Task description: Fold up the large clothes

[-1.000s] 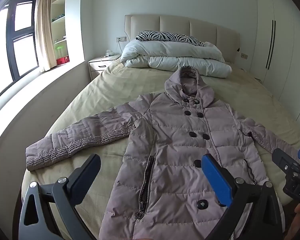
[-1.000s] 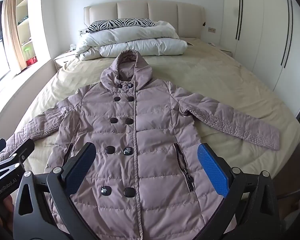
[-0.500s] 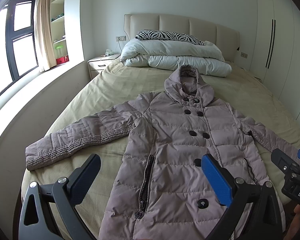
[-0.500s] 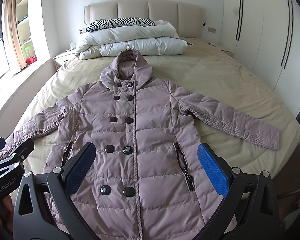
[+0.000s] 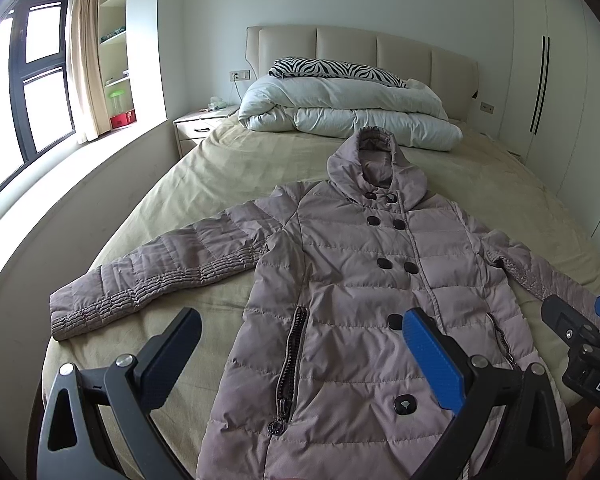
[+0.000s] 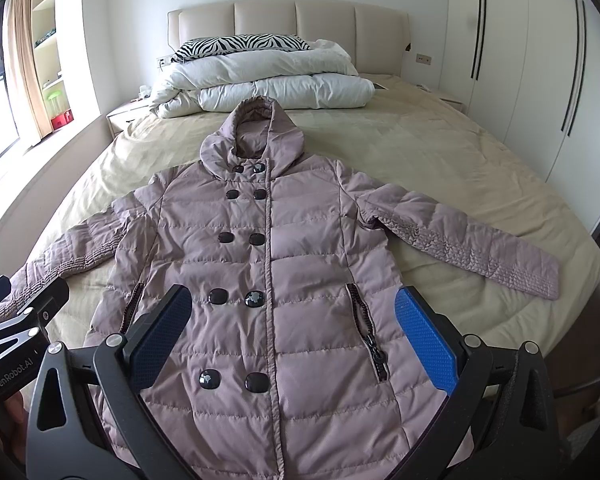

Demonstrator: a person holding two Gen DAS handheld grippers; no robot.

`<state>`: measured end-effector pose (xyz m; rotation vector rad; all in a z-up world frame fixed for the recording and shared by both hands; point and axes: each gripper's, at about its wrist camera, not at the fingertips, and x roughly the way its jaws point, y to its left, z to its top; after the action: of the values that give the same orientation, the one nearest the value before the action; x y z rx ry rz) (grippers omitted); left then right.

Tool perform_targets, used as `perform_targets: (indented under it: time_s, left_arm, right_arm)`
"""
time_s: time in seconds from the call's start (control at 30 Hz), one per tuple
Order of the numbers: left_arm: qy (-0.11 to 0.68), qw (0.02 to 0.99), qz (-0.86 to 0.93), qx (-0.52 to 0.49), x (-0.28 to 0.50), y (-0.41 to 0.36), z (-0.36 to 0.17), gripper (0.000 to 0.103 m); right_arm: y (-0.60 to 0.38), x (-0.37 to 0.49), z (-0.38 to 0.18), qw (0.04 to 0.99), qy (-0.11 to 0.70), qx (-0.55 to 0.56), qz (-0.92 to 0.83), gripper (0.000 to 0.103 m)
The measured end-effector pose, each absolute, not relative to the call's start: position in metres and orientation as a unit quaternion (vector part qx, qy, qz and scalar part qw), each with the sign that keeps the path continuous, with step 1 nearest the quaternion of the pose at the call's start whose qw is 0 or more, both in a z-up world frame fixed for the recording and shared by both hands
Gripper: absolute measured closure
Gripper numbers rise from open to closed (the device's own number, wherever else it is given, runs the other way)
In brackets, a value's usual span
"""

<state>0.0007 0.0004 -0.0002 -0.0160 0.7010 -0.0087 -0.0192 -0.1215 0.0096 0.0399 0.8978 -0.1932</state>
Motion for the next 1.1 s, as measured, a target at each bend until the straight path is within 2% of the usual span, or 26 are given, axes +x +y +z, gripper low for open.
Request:
perform_targets:
  time_s: [1.1]
  left_arm:
    - [0.347,0.938,-0.003,-0.007,0.0014,0.0002,-0.0003,0.0]
  right_arm:
    - [-0.1199,-0.0178,0.0071,0.895,0.436,0.018,-0.094,0.0]
